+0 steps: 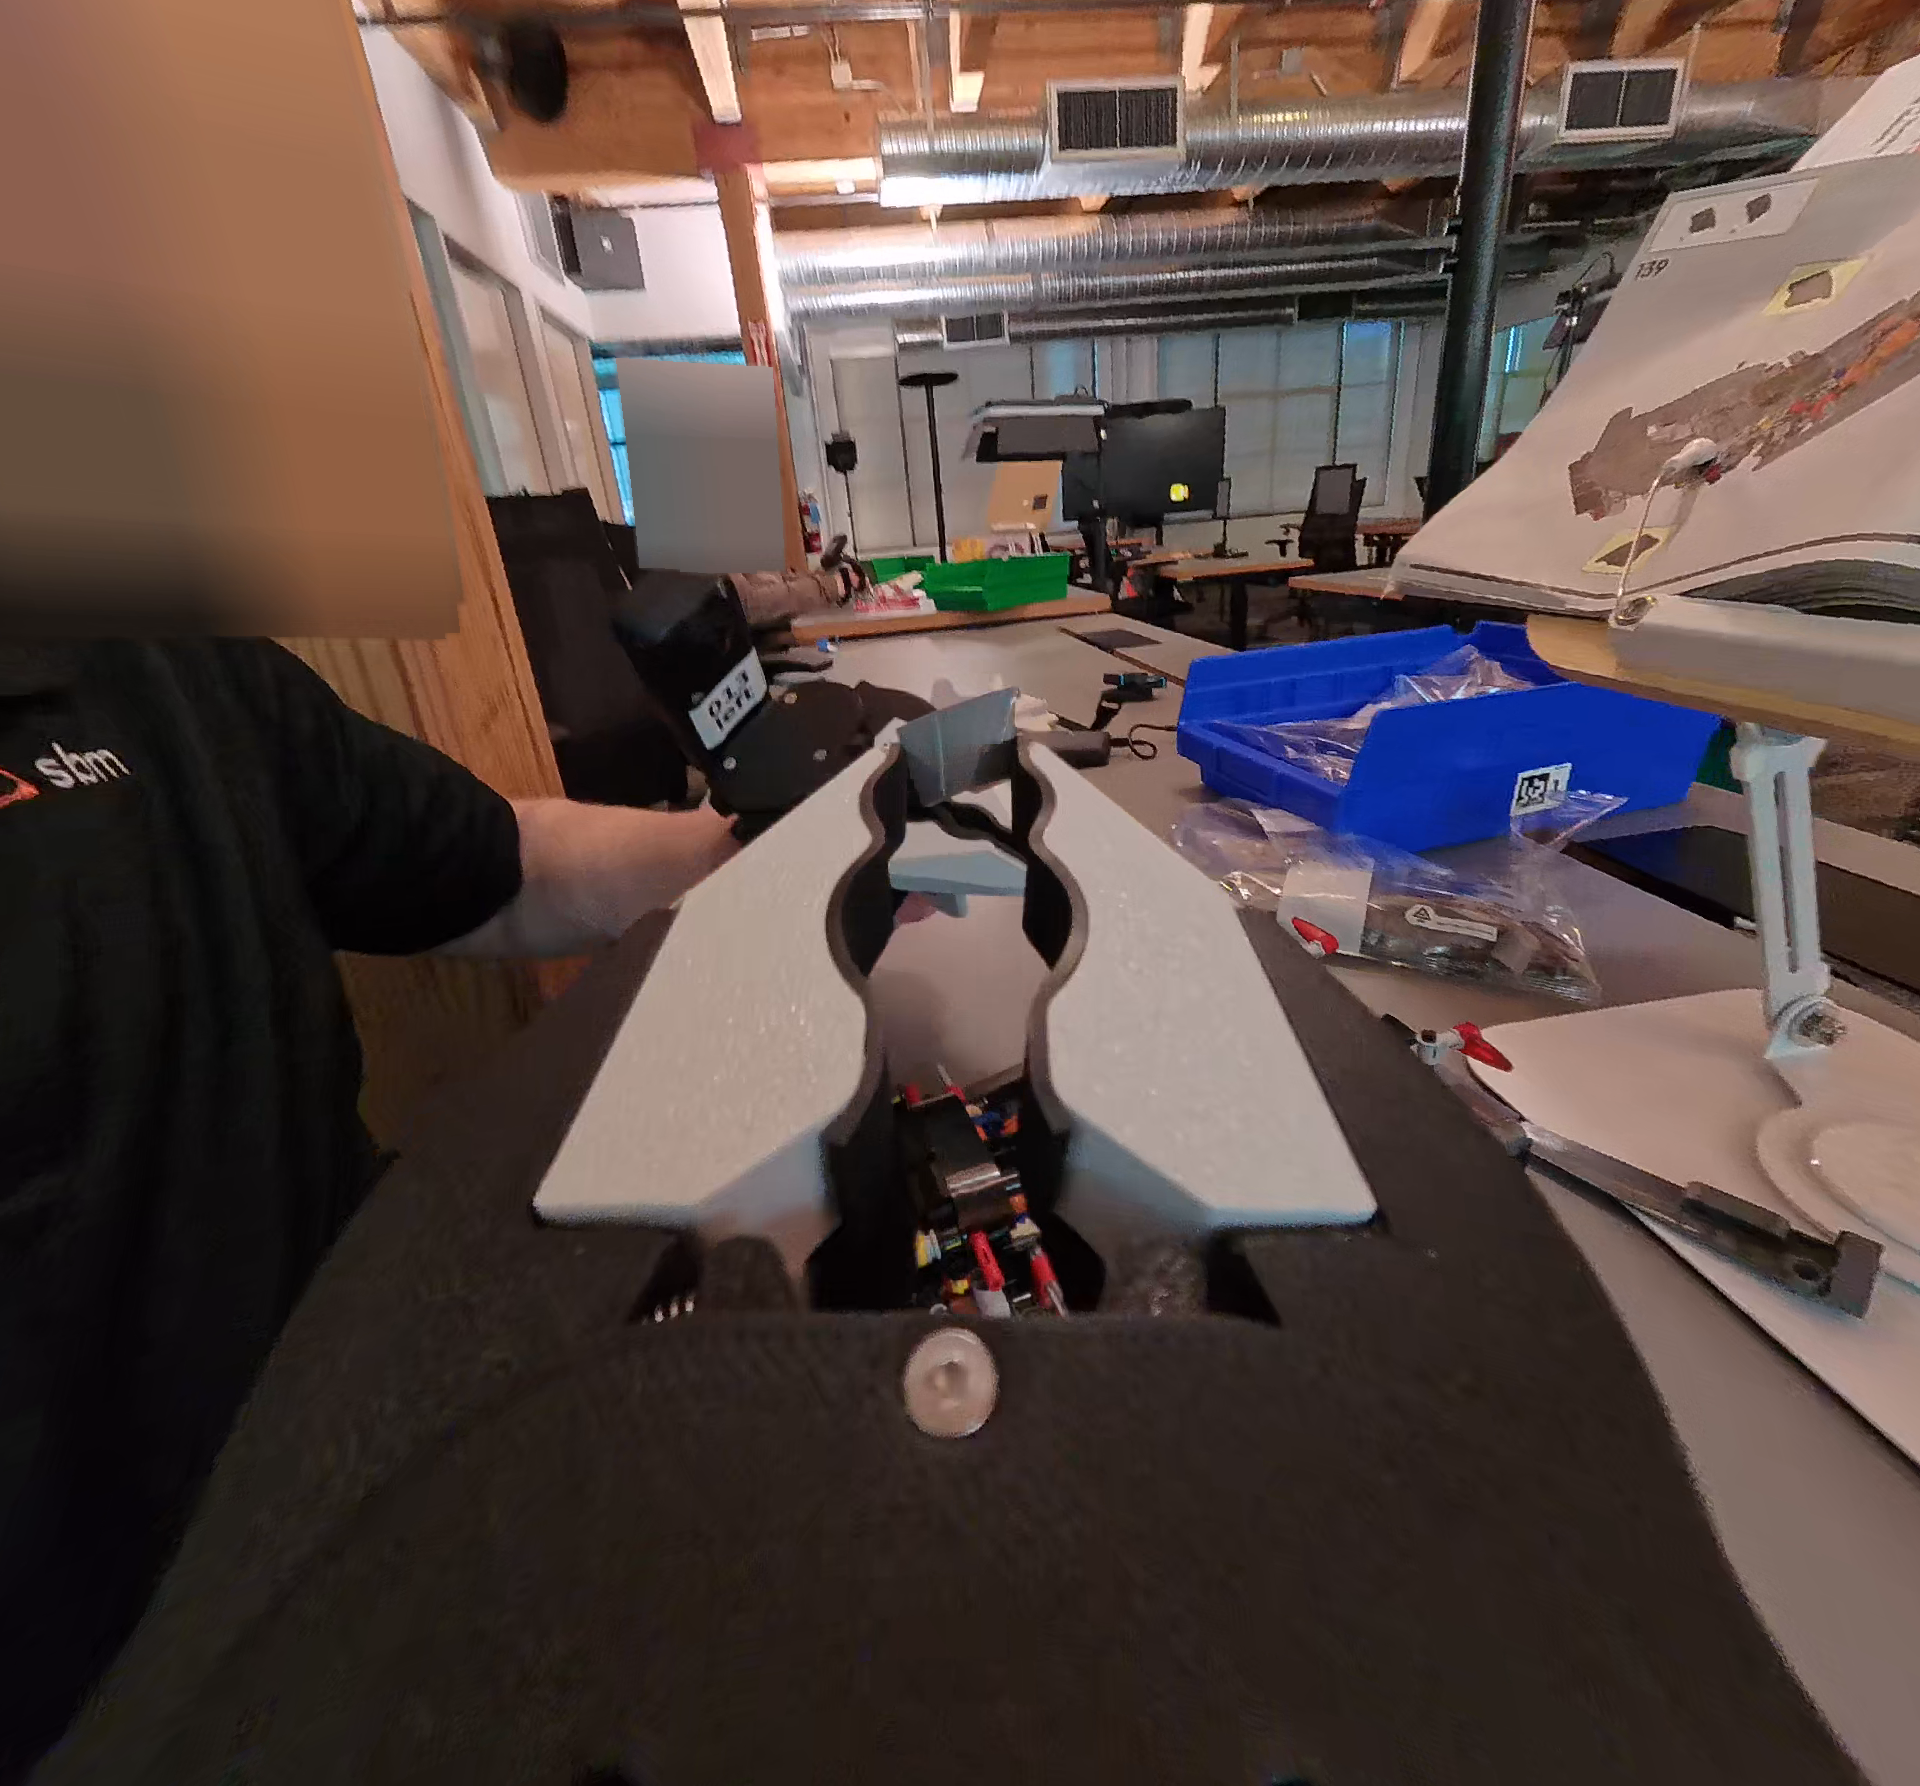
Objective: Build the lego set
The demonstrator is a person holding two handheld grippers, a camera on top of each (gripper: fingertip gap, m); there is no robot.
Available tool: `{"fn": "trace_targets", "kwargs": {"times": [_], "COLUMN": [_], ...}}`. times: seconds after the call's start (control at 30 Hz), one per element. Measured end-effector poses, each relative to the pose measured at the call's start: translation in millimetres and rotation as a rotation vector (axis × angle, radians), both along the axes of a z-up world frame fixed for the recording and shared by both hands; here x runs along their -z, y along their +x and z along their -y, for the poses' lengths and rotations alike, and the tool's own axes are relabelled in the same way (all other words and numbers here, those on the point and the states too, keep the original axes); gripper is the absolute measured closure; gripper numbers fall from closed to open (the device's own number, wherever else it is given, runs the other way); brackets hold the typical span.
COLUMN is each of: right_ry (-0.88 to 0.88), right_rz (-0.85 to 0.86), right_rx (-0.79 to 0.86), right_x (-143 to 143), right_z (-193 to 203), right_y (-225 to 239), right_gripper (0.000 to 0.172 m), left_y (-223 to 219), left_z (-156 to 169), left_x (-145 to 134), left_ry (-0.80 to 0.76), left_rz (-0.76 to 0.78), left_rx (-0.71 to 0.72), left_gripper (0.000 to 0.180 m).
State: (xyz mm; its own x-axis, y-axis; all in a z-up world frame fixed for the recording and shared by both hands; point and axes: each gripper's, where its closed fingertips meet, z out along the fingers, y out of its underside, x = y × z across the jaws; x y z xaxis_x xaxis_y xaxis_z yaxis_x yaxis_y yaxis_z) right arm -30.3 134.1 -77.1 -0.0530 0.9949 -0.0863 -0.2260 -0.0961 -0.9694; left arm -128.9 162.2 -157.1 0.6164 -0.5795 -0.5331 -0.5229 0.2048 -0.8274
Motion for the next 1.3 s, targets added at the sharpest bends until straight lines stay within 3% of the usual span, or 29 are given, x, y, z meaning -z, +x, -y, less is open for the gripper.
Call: {"fn": "trace_targets", "kwargs": {"times": [0.27,0.8,1.3], "right_ry": [0.181,0.664,1.022], "right_rz": [0.143,0.453,0.637], "right_rx": [0.135,0.412,0.505], "right_x": [7.5,24.0,40.0], "right_z": [5.2,12.0,17.6], "right_y": [-19.5,-55.4,-71.8], "right_gripper": [0.155,0.155,0.155], "left_y": [4.0,0.0,6.2], "left_z": [4.9,6.0,16.5], "left_x": [-4.7,-21.5,-31.9], "left_ry": [-0.037,-0.295,-0.398], "left_rz": [0.062,0.467,0.602], "left_rx": [0.029,0.166,0.291], "left_gripper": [0.18,0.18,0.172]}}
